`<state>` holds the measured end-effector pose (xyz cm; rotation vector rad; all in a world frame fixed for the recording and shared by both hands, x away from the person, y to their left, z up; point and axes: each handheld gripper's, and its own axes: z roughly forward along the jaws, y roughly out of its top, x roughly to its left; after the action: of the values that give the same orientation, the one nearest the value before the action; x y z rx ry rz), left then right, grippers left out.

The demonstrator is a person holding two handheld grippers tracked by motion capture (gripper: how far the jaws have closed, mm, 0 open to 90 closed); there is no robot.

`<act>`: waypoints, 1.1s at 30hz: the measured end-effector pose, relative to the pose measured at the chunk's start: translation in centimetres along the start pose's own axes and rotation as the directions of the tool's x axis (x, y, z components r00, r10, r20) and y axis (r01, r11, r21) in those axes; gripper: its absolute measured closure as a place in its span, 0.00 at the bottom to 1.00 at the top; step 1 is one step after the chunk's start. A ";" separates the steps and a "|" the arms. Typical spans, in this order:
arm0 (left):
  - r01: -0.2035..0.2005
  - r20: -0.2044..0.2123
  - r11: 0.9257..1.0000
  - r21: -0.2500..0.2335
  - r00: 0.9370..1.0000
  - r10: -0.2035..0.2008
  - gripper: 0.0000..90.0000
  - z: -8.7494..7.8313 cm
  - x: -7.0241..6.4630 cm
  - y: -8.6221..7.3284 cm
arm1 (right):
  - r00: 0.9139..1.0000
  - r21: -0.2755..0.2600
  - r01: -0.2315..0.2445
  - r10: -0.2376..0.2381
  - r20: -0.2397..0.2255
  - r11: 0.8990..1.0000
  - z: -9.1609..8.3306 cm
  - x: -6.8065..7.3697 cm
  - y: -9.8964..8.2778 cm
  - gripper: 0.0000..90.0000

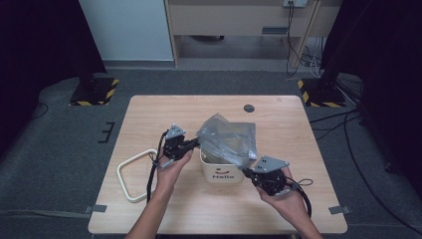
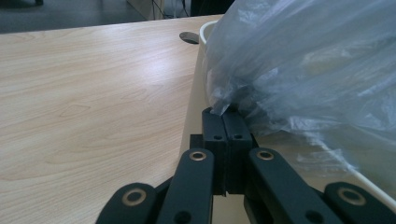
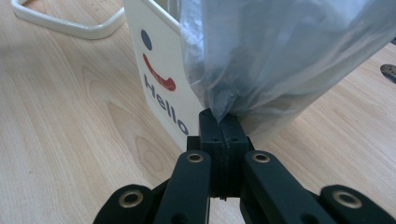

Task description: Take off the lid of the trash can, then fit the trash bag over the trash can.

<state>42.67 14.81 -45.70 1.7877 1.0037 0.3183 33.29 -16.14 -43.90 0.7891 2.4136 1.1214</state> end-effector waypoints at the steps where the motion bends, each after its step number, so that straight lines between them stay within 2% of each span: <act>1: 0.002 0.001 1.000 0.000 1.000 -0.002 1.00 0.0 0.1 0.0 | 1.000 0.000 0.001 -0.001 -0.001 1.000 0.1 0.0 0.0 1.00; 5: 0.021 0.009 1.000 -0.005 1.000 -0.021 1.00 0.3 0.2 -0.1 | 1.000 0.006 0.000 0.000 -0.005 1.000 0.4 -0.1 0.0 1.00; 12: 0.013 0.012 1.000 0.001 1.000 -0.013 1.00 0.2 0.5 0.0 | 1.000 0.000 -0.011 0.011 -0.017 1.000 0.6 -0.4 -0.1 1.00; 15: 0.019 0.007 1.000 -0.004 1.000 -0.019 1.00 0.2 0.5 0.0 | 1.000 0.000 0.000 0.000 -0.015 1.000 0.7 -0.4 -0.2 1.00; 29: 0.009 0.002 1.000 0.006 1.000 -0.009 0.99 0.0 0.5 -0.1 | 1.000 -0.004 -0.004 0.004 -0.026 1.000 1.1 -0.5 -0.6 1.00; 31: 0.008 -0.007 1.000 0.009 1.000 -0.007 0.97 0.0 0.5 0.0 | 1.000 -0.006 -0.005 0.005 -0.027 1.000 0.9 -0.4 -0.6 1.00; 33: -0.001 -0.037 1.000 0.015 0.999 0.002 0.88 -0.3 0.6 0.1 | 0.999 -0.017 -0.017 0.017 -0.028 1.000 0.5 -0.4 -0.8 0.98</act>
<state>42.90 15.43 -45.67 1.8024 1.0337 0.3470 33.59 -16.51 -44.79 0.7950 2.4210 1.1665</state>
